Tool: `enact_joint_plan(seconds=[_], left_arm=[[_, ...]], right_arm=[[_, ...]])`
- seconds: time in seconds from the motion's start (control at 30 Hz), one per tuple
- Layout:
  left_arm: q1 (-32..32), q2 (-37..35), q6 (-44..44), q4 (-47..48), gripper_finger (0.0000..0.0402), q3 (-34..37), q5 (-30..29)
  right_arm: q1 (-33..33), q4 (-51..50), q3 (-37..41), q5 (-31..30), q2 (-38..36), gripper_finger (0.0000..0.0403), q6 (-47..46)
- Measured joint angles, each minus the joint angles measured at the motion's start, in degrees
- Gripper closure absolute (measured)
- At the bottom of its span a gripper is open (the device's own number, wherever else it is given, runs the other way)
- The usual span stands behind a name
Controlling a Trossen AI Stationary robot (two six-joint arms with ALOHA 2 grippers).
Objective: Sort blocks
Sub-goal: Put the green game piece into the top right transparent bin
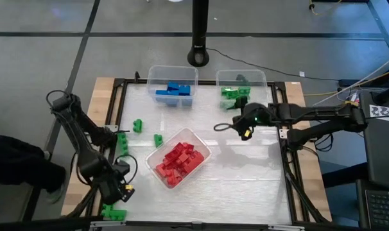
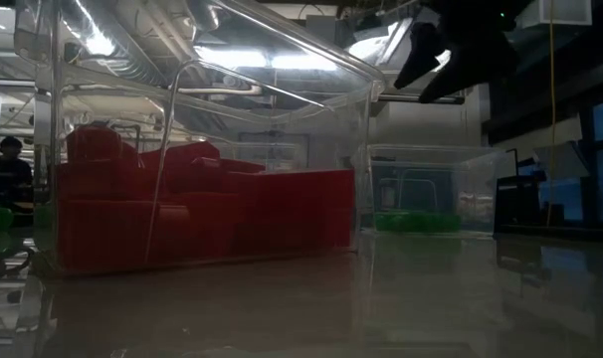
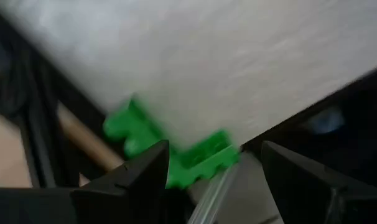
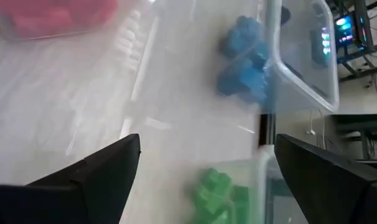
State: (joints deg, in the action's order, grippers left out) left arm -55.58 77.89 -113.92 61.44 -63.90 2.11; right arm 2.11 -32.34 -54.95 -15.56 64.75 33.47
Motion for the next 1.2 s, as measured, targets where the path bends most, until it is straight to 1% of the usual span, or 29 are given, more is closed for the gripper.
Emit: enact_joint_plan(seconds=[0.07,0.13,0.37,0.57,0.77,0.83,1.0,1.2], left_arm=[[0.5,2.8,-1.7,0.0,0.0161,0.0,5.4],[0.8,5.6,-2.6,0.0,0.0161,0.0,9.1],[1.3,14.7,-4.9,-0.5,0.0161,0.0,15.0],[1.2,19.0,-8.3,-0.7,0.0161,0.0,16.3],[-0.2,21.0,-13.2,-2.7,0.0161,0.0,18.5],[-1.1,21.2,-14.9,-2.1,0.0161,-0.1,19.8],[-2.9,21.2,-17.7,-1.0,0.0161,0.4,20.2],[-3.1,21.2,-17.1,-1.3,0.0161,0.6,19.7]], right_arm=[[-1.4,1.6,1.5,-0.4,0.0,0.0031,-0.6],[-2.7,3.0,2.9,-0.4,0.0,0.0031,-1.0],[-6.5,6.9,6.2,-0.4,0.0,0.0031,-2.1],[-7.5,9.1,6.4,-0.5,0.0,0.0031,-2.1],[-7.5,9.3,6.4,-0.5,0.0,0.0031,-2.0],[-7.5,9.3,6.4,-0.5,0.0,0.0031,-2.0],[-7.5,9.8,6.4,-0.4,0.0,0.0031,-1.9],[-7.5,10.0,6.4,-0.3,0.0,0.0031,-2.0]])
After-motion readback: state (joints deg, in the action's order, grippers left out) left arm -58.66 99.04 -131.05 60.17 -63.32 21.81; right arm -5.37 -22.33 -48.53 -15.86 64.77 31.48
